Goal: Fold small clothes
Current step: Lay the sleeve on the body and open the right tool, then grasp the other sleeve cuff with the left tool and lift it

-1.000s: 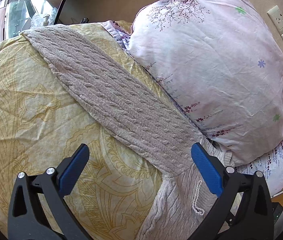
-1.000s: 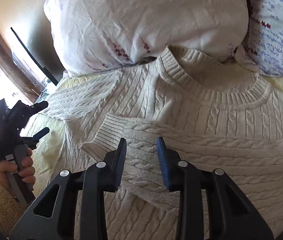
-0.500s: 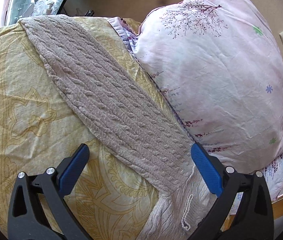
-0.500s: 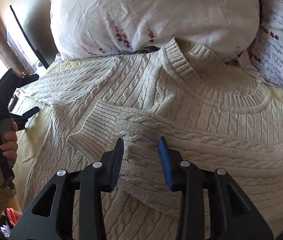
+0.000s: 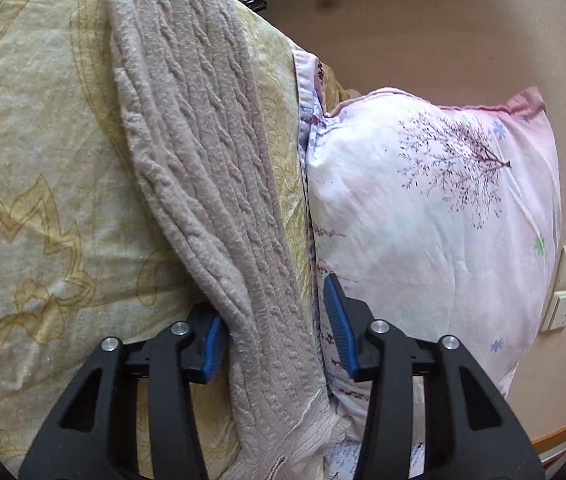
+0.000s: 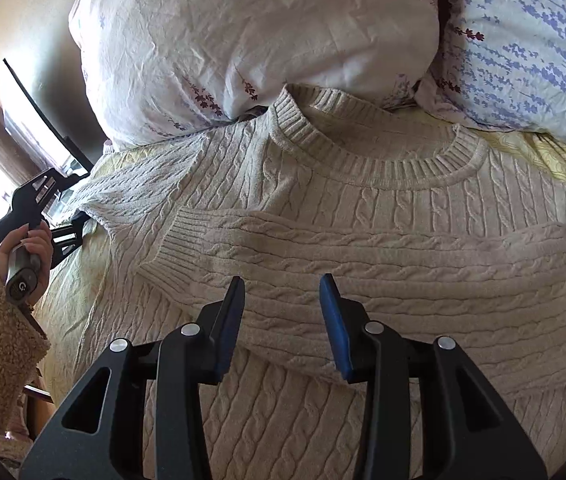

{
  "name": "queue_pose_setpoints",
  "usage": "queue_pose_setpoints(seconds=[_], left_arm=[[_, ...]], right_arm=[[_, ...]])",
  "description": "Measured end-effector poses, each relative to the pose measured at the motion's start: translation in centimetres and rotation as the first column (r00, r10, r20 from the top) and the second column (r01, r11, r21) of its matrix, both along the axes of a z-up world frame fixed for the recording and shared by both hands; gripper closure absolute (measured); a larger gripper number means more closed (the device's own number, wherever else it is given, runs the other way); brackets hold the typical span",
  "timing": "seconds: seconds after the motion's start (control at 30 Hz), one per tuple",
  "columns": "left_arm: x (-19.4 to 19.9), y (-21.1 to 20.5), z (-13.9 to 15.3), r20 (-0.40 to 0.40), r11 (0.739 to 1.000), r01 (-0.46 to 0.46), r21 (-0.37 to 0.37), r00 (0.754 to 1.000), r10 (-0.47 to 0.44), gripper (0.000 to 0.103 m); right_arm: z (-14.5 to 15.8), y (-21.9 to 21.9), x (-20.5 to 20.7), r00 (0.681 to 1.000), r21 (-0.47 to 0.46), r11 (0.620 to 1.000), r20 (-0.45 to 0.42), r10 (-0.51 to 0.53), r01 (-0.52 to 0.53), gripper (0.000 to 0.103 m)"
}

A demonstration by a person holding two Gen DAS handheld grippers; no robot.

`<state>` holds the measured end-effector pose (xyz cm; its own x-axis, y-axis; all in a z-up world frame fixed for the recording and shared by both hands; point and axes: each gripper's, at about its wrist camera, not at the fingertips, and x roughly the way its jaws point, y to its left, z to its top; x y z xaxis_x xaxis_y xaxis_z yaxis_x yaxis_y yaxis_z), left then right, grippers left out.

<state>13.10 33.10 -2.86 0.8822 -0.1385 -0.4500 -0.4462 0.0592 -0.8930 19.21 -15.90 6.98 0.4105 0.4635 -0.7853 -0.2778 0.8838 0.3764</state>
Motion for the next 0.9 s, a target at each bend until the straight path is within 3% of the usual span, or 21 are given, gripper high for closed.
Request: queue_pose_setpoints(seconds=[0.1, 0.17, 0.37, 0.47, 0.57, 0.7, 0.83, 0.9], left_arm=[[-0.4, 0.1, -2.1, 0.022, 0.991, -0.058, -0.122, 0.998, 0.061, 0.094], [-0.7, 0.1, -2.2, 0.053, 0.987, -0.061, -0.149, 0.996, 0.069, 0.094], [0.0, -0.9, 2.1, 0.207, 0.997, 0.048, -0.054, 0.978, -0.036, 0.096], [0.7, -3.3, 4.8, 0.291, 0.991, 0.131, -0.001, 0.948, -0.125, 0.096], [1.2, -7.0, 7.3, 0.357, 0.971, 0.231, 0.052, 0.904, -0.234, 0.096], [2.5, -13.3, 9.3, 0.386, 0.915, 0.382, 0.132, 0.83, -0.402, 0.096], [2.9, -19.9, 8.6, 0.294, 0.817, 0.532, 0.222, 0.763, -0.576, 0.096], [2.8, -22.5, 7.0, 0.213, 0.776, 0.59, 0.225, 0.747, -0.63, 0.096]], right_arm=[[-0.1, -1.4, -0.9, 0.999, 0.002, 1.0, -0.019, -0.03, 0.03, 0.058], [-0.1, -2.6, -1.5, 0.998, 0.007, 0.998, -0.026, -0.055, 0.055, 0.058], [-0.1, -5.6, -2.3, 0.99, 0.022, 0.99, -0.04, -0.135, 0.136, 0.055], [0.0, -6.7, -2.5, 0.986, 0.027, 0.986, -0.039, -0.164, 0.165, 0.055], [0.0, -7.4, -2.6, 0.982, 0.03, 0.982, -0.037, -0.183, 0.184, 0.055], [-0.1, -8.2, -3.0, 0.978, 0.036, 0.978, -0.039, -0.206, 0.207, 0.054], [-0.5, -8.9, -3.2, 0.973, 0.045, 0.972, -0.05, -0.227, 0.23, 0.054], [-0.7, -9.2, -3.2, 0.971, 0.049, 0.97, -0.056, -0.234, 0.237, 0.054]])
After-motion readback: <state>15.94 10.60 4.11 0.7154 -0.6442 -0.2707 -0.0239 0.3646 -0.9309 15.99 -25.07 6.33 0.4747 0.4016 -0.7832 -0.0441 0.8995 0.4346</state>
